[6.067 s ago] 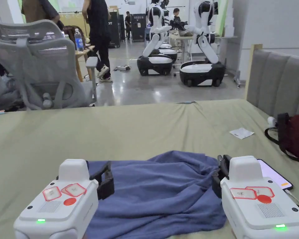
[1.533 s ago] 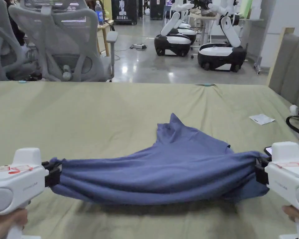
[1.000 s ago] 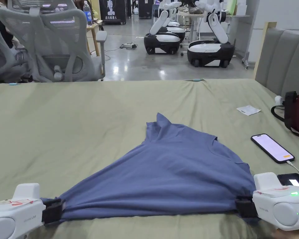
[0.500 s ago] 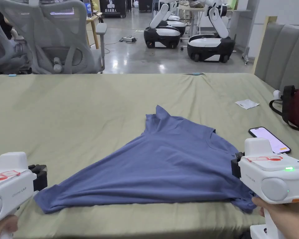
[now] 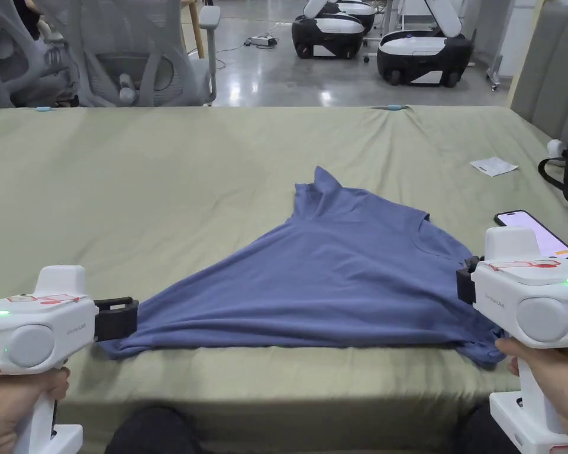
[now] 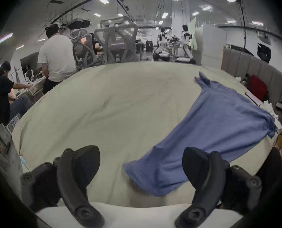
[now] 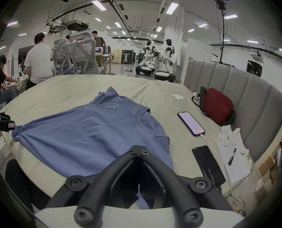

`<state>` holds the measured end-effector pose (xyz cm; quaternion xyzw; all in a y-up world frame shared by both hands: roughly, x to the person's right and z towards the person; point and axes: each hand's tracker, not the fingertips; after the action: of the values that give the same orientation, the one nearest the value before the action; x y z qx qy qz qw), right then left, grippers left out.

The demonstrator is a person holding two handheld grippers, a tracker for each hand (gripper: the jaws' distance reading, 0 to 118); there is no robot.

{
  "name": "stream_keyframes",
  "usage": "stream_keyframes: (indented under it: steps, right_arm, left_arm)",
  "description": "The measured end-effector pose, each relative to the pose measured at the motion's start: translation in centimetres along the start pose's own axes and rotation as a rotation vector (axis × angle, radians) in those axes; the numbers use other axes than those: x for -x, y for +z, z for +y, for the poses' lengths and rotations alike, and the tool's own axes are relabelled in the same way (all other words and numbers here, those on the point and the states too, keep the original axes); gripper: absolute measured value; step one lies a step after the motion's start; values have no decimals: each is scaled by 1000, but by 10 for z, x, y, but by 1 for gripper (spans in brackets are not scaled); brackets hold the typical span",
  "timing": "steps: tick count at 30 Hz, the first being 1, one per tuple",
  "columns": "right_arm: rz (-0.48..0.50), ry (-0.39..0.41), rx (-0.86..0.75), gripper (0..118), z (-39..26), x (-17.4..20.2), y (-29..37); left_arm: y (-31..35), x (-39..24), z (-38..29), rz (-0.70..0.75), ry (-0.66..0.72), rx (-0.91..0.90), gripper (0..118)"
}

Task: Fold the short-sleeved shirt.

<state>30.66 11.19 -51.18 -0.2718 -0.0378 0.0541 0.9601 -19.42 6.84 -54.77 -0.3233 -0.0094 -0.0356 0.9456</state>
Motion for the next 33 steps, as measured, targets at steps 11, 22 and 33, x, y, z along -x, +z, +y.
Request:
stream_keyframes:
  steps: [11, 22, 33]
  right_arm:
    - [7, 10, 21, 0, 0, 2, -6]
    - [94, 83, -18, 0, 87, 4, -54]
    - [320, 253, 206, 104, 209, 33, -259]
  left_arm:
    - [-25, -7, -13, -17, 39, 81, 3]
    - [-12, -31, 31, -36, 44, 10, 3]
    - [-40, -50, 49, -67, 80, 10, 3]
